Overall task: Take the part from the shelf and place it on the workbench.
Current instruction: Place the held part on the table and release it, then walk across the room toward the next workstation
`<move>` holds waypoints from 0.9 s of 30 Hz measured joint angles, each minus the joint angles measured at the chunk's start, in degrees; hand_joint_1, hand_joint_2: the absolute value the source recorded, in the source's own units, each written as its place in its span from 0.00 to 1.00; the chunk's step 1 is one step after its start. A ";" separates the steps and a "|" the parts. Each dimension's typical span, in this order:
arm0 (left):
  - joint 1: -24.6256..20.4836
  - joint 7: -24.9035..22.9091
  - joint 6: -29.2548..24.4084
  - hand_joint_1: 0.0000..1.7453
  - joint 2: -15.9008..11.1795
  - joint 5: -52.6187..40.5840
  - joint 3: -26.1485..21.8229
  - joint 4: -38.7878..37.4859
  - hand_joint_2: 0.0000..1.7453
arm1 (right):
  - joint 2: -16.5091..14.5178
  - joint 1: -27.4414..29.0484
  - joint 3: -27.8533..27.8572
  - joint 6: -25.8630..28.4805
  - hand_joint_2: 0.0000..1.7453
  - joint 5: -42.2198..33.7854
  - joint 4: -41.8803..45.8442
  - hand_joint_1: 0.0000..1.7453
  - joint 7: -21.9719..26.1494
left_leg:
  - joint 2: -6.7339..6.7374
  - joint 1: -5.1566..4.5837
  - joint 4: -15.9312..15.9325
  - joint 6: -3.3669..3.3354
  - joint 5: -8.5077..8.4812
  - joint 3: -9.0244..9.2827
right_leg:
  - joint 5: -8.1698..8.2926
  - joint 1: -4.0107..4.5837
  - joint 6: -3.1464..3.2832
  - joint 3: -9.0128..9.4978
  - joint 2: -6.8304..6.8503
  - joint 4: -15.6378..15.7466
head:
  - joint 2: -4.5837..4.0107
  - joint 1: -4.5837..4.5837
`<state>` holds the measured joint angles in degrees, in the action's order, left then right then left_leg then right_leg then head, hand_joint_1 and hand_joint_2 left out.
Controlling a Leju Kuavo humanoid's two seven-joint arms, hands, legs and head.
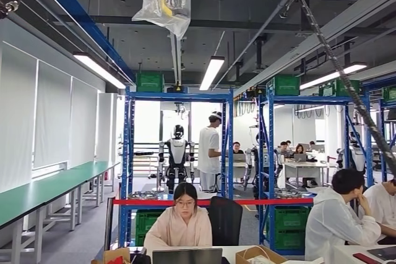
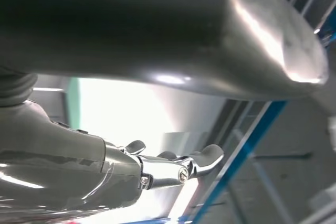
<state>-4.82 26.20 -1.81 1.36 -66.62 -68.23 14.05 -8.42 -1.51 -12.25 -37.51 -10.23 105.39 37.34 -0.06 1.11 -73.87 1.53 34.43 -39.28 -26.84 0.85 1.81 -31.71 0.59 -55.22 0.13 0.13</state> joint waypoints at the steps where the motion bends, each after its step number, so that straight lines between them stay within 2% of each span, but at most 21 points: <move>1: 0.01 -0.01 -0.02 0.00 0.00 0.02 -0.02 0.00 0.00 | 0.40 0.46 0.05 0.16 0.00 0.04 -0.70 0.00 0.21 | 0.01 0.05 1.34 0.11 -1.49 1.70 | 0.43 -0.07 -0.21 -0.87 0.04 -0.27 | 0.00 0.00; 3: -0.01 -0.03 -0.09 0.00 0.01 0.02 -0.04 0.00 0.00 | 1.06 1.35 0.18 0.32 0.00 0.17 -1.77 0.00 0.86 | 0.00 0.19 8.31 0.26 -3.51 7.16 | 0.94 -0.09 -0.69 -2.56 0.07 -1.39 | 0.00 -0.01; 4: -0.03 -0.05 -0.14 0.00 0.02 0.03 -0.07 0.00 0.00 | 1.32 1.76 0.28 0.33 0.00 0.27 -2.21 0.00 1.15 | -0.03 0.22 11.97 0.05 -3.38 9.70 | 1.12 -0.02 -0.98 -3.30 0.07 -2.07 | 0.00 -0.01; 5: -0.04 -0.05 -0.19 0.00 0.03 0.05 -0.12 0.00 0.00 | 1.56 2.17 0.40 0.34 0.00 0.38 -2.67 0.00 1.39 | -0.08 0.19 14.62 -0.19 -2.90 11.41 | 1.36 0.07 -1.27 -3.90 0.07 -2.67 | 0.00 0.00; 6: -0.03 -0.07 -0.26 0.00 0.04 0.07 -0.21 0.00 0.00 | 1.79 2.61 0.58 0.36 0.00 0.56 -3.17 0.00 1.58 | -0.12 0.09 16.06 -0.50 -2.41 12.18 | 1.66 0.12 -1.59 -4.38 0.07 -3.06 | 0.00 0.00; 8: 0.15 -0.10 -0.36 0.00 0.18 0.09 -0.46 0.00 0.00 | 2.22 3.46 0.99 0.50 0.00 1.19 -4.19 0.00 1.86 | -0.01 0.01 16.35 -1.31 -2.50 11.72 | 2.02 0.00 -2.28 -4.98 -0.02 -3.36 | 0.00 0.01; 9: 0.23 -0.13 -0.41 0.00 0.28 0.09 -0.60 0.00 0.00 | 2.41 3.87 1.21 0.63 0.00 1.64 -4.69 0.00 1.96 | 0.13 0.03 16.37 -1.81 -2.85 11.34 | 1.19 -0.11 -2.64 -5.30 -0.10 -3.93 | 0.00 0.01; 10: 0.28 -0.15 -0.45 0.00 0.37 0.09 -0.72 0.00 0.00 | 2.60 4.24 1.41 0.79 0.00 2.10 -5.19 0.00 2.01 | 0.29 0.06 16.41 -2.37 -3.31 10.90 | -0.55 -0.26 -2.99 -5.82 -0.19 -5.38 | 0.00 0.01; 11: 0.26 -0.17 -0.48 0.00 0.42 0.09 -0.82 0.00 0.00 | 2.77 4.59 1.60 0.96 0.00 2.54 -5.72 0.00 2.02 | 0.43 0.01 16.42 -2.82 -3.76 10.43 | -3.12 -0.46 -3.31 -6.52 -0.25 -7.95 | 0.00 0.01; 13: 0.23 -0.16 -0.51 0.00 0.43 0.10 -0.97 0.00 0.00 | 3.06 5.24 1.93 1.28 0.00 3.10 -6.80 0.00 1.96 | 0.51 -0.27 16.38 -3.30 -4.72 9.32 | -7.89 -0.81 -3.77 -8.00 -0.28 -15.00 | 0.00 0.02; 14: 0.24 -0.15 -0.51 0.00 0.44 0.16 -1.07 0.00 0.00 | 3.20 5.52 2.09 1.59 0.00 3.45 -7.38 0.00 1.75 | 0.54 -0.43 16.35 -3.39 -5.19 8.73 | -8.85 -0.91 -3.85 -8.18 -0.29 -17.67 | 0.00 0.02; 15: 0.24 -0.15 -0.51 0.00 0.45 0.25 -1.18 0.00 0.00 | 3.31 5.77 2.24 2.09 0.00 3.97 -8.05 0.00 1.50 | 0.56 -0.59 16.33 -3.41 -5.65 8.13 | -8.58 -0.96 -3.84 -7.59 -0.29 -18.64 | 0.00 0.02; 16: 0.24 -0.15 -0.51 0.00 0.47 0.33 -1.30 0.00 0.00 | 3.44 6.01 2.37 2.83 0.00 4.79 -8.88 0.00 1.26 | 0.57 -0.74 16.32 -3.40 -6.10 7.56 | -7.37 -0.93 -3.67 -5.99 -0.32 -17.45 | 0.00 0.02; 18: 0.26 -0.15 -0.51 0.00 0.62 0.45 -1.51 0.00 0.00 | 3.75 6.42 2.54 4.58 0.00 6.95 -11.05 0.00 1.25 | 0.53 -1.01 16.31 -3.32 -6.90 6.64 | -4.72 -0.64 -2.74 -0.36 -0.45 -9.86 | 0.00 0.01; 19: 0.28 -0.15 -0.54 0.00 0.74 0.46 -1.62 0.00 0.00 | 3.96 6.60 2.57 5.40 0.00 7.99 -12.28 0.00 1.50 | 0.51 -1.10 16.31 -3.17 -7.28 6.32 | -4.19 -0.44 -2.20 2.44 -0.51 -5.43 | 0.00 0.00; 20: 0.30 -0.15 -0.57 0.00 0.88 0.48 -1.72 0.00 0.00 | 4.17 6.74 2.58 6.12 0.00 8.88 -13.46 0.00 1.75 | 0.50 -1.07 16.34 -2.92 -7.70 6.03 | -4.10 -0.19 -1.75 4.35 -0.58 -2.13 | 0.00 -0.01; 21: 0.32 -0.16 -0.61 0.00 1.02 0.48 -1.85 0.00 0.00 | 4.42 6.84 2.59 6.85 0.00 9.69 -14.69 0.00 1.86 | 0.51 -0.91 16.38 -2.60 -8.13 5.75 | -4.24 0.06 -1.45 5.22 -0.63 -0.25 | 0.00 -0.01; 23: 0.38 -0.22 -0.64 0.00 1.19 0.43 -2.15 0.00 0.00 | 5.01 6.88 2.58 8.72 0.00 11.47 -17.56 0.00 1.13 | 0.53 -0.49 16.46 -1.95 -8.73 5.19 | -3.49 0.31 -0.99 5.18 -0.63 1.01 | 0.00 0.00; 24: 0.44 -0.26 -0.64 0.00 1.27 0.36 -2.28 0.00 0.00 | 5.40 6.71 2.55 10.13 0.00 12.60 -19.68 0.00 0.35 | 0.50 -0.38 16.15 -1.74 -8.14 4.83 | -2.88 0.29 -0.66 5.01 -0.55 1.51 | 0.00 -0.02; 25: 0.52 -0.26 -0.63 0.00 1.36 0.20 -2.37 0.00 0.00 | 5.81 6.39 2.46 12.06 0.00 13.96 -22.48 0.00 -0.39 | 0.46 -0.35 15.01 -1.60 -6.59 4.29 | -2.25 0.20 -0.32 4.76 -0.44 2.00 | 0.00 -0.03; 27: 0.62 -0.18 -0.57 0.00 1.49 -0.25 -2.43 0.00 0.00 | 6.60 5.35 2.11 17.58 0.00 17.38 -30.12 0.00 -1.30 | 0.41 -0.34 9.79 -1.33 -1.53 2.67 | -1.34 0.09 0.03 3.75 -0.23 2.24 | 0.00 -0.06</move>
<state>-4.20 26.02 -2.38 2.84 -66.87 -70.66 14.05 -1.83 3.84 -10.14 -19.92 7.16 75.27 36.04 0.35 0.77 -64.08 0.20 32.90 -36.61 -28.18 0.95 1.83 -27.96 0.36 -52.99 0.13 0.07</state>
